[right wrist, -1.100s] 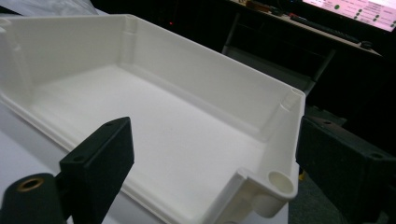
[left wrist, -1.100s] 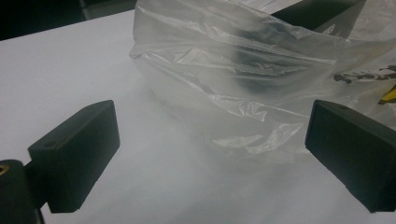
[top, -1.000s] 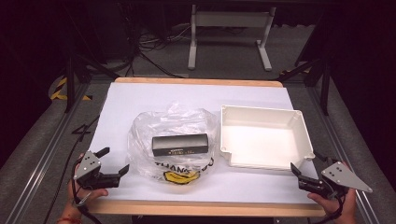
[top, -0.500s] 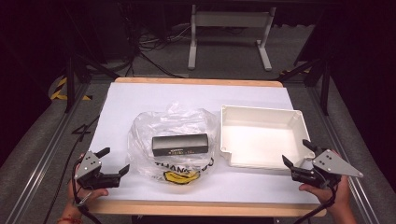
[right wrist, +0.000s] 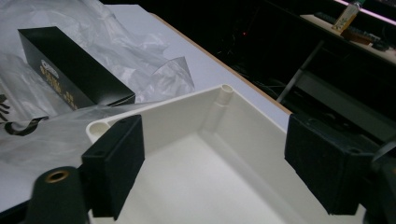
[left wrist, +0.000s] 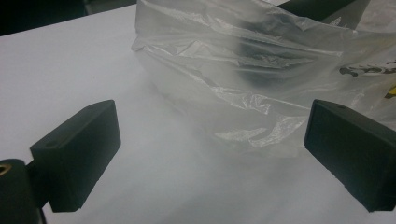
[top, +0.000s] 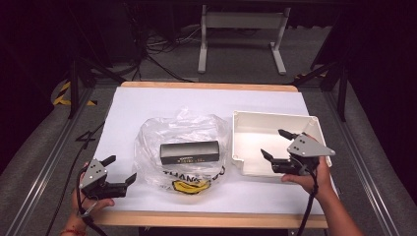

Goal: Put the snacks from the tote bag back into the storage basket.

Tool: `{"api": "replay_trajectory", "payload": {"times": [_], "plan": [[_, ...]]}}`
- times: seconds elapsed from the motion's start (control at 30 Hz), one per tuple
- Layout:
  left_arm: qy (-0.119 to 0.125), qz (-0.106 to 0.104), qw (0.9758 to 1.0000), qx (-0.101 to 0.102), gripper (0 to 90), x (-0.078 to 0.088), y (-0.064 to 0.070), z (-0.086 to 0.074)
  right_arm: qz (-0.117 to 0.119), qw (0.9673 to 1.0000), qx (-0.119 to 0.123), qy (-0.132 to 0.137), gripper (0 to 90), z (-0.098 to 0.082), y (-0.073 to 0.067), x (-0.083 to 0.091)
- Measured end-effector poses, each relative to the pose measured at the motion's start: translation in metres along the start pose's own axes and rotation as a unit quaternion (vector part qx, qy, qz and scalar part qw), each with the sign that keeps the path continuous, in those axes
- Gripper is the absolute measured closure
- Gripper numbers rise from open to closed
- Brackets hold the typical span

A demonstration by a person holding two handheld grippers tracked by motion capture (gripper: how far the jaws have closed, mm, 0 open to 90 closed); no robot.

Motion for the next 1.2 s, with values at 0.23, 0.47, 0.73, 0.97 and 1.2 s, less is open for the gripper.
{"api": "replay_trajectory", "payload": {"times": [0.23,0.47,0.73,0.97,1.2], "plan": [[0.001,-0.002,1.0000,0.001,4.6,0.000,0.000,0.000,0.012,0.9997,0.020,0.002,23.8,0.012,-0.011,-0.027],[0.002,-0.006,1.0000,0.001,4.6,0.000,0.000,0.000,0.045,0.9983,0.035,-0.010,26.2,0.025,-0.026,-0.053],[0.002,-0.008,1.0000,0.000,4.7,0.000,0.001,0.000,0.079,0.9955,0.047,-0.025,29.9,0.041,-0.039,-0.077],[0.000,-0.009,1.0000,0.000,4.7,-0.001,0.001,-0.001,0.099,0.9928,0.056,-0.038,30.6,0.050,-0.047,-0.094],[-0.006,-0.008,0.9999,-0.006,4.8,-0.002,0.002,-0.001,0.118,0.9889,0.070,-0.058,33.2,0.056,-0.056,-0.113]]}}
Point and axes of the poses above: each handheld gripper's, and its own axes: x roughly backward along the jaws, z roughly out of its top, y roughly to its right, the point moved 5 cm from there along -x, roughly forward along the jaws, and after that the axes turned 5 degrees about -x, right-handed, at the moved point
